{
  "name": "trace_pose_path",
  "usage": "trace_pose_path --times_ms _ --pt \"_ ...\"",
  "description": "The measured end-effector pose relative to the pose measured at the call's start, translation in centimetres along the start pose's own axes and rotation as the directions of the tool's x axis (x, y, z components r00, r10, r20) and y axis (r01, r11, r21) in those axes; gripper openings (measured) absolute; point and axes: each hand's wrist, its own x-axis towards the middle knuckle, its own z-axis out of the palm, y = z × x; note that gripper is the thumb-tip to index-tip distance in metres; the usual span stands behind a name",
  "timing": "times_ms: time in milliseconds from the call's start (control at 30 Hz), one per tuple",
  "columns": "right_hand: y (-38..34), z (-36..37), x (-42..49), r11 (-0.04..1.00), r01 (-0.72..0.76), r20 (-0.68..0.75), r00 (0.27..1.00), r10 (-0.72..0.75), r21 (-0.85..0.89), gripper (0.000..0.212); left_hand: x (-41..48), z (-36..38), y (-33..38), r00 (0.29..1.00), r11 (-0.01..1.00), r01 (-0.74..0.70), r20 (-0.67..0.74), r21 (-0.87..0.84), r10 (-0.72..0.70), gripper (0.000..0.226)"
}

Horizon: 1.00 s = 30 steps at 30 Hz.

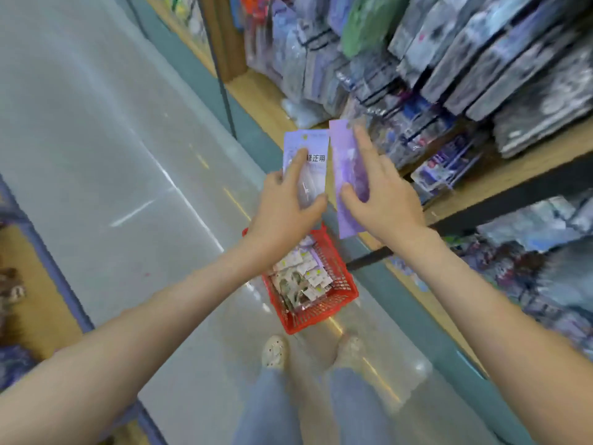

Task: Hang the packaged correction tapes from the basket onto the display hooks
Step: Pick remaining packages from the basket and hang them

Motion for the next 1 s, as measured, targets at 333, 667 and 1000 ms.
trace_pose_path --times_ms 333,667,1000 --pt "1.9 -24.8 -14.6 0.993 0.086 -0.566 0.824 -0.022 0.085 0.079 -9.0 0.4 25.7 0.725 0.723 -0.689 -0.056 -0.056 0.686 0.076" --pt "8.8 -42.7 -34.0 0.999 0.001 -0.735 0.677 -0.03 -0.04 0.081 -22.9 6.9 46.0 0.465 0.461 -0.885 -0.06 -0.07 0.883 0.076" --pt "11.9 -56.6 -38.4 0.991 -0.068 -0.854 0.516 -0.062 -0.114 0.083 -24.6 9.5 61.2 0.293 0.301 -0.953 -0.167 0.024 0.941 0.078"
